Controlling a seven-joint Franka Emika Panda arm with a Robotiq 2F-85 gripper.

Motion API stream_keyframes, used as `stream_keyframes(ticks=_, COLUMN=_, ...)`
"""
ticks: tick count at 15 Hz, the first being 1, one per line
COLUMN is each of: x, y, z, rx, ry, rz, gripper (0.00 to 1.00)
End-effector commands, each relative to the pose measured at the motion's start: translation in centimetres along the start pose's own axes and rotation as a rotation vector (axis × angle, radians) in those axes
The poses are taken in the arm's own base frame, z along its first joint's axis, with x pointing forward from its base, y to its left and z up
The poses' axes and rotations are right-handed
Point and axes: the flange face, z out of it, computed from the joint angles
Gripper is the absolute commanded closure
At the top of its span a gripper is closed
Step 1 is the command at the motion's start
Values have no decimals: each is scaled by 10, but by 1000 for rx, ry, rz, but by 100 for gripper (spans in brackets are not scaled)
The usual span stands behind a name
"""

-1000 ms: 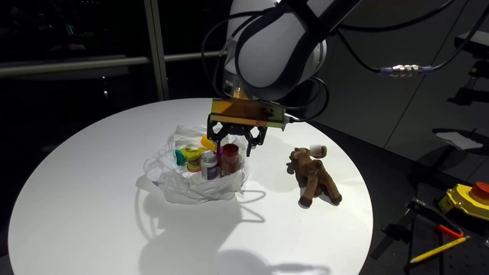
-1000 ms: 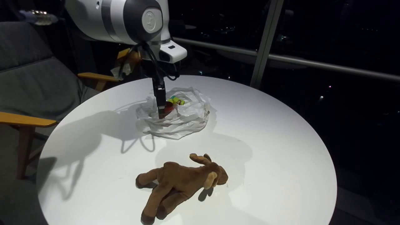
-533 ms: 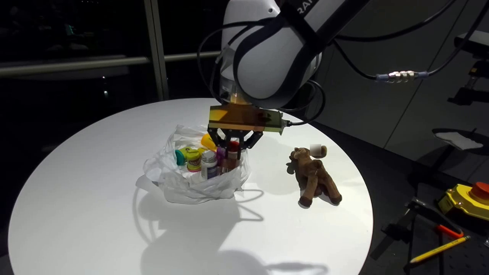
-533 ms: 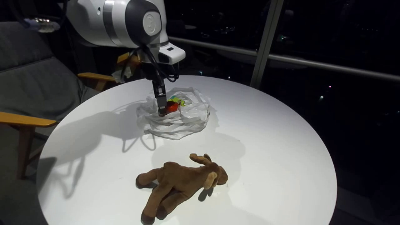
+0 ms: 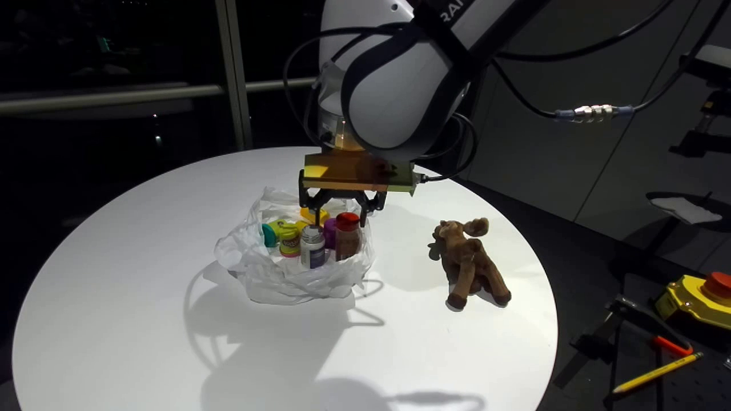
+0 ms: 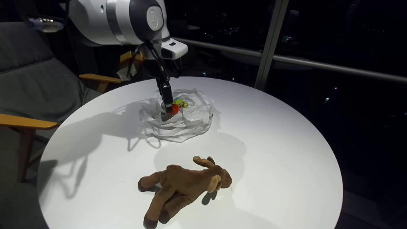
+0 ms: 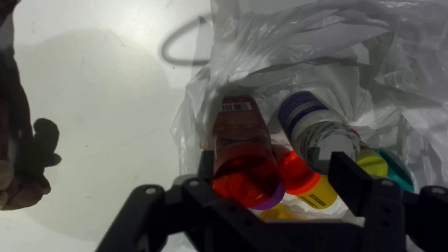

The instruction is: Remove the deer toy and containers from the white plastic bag and place them on the table

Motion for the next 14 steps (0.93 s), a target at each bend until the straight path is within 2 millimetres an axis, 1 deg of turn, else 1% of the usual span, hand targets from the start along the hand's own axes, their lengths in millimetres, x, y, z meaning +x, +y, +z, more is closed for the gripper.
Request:
stream_keyframes(ticks=1, x=4, y=-7, z=1, rx=6, ry=21, rz=3, gripper=0)
stream_keyframes(ticks=8, x=9, y=-4, z=14, rx=-20, ry=41, rz=-2, gripper=0)
stream_keyframes(ticks=10, x=15, y=-3, z=14, rx=-21, ry=50, rz=0, gripper=0)
stream_keyframes(ticks=11, x=17, y=-2, z=13, rx=-20, ry=51, rz=1, gripper=17)
stream_keyframes(ticks=14, x=20, y=0, z=9, rx=-14, ry=53, rz=1, gripper=42)
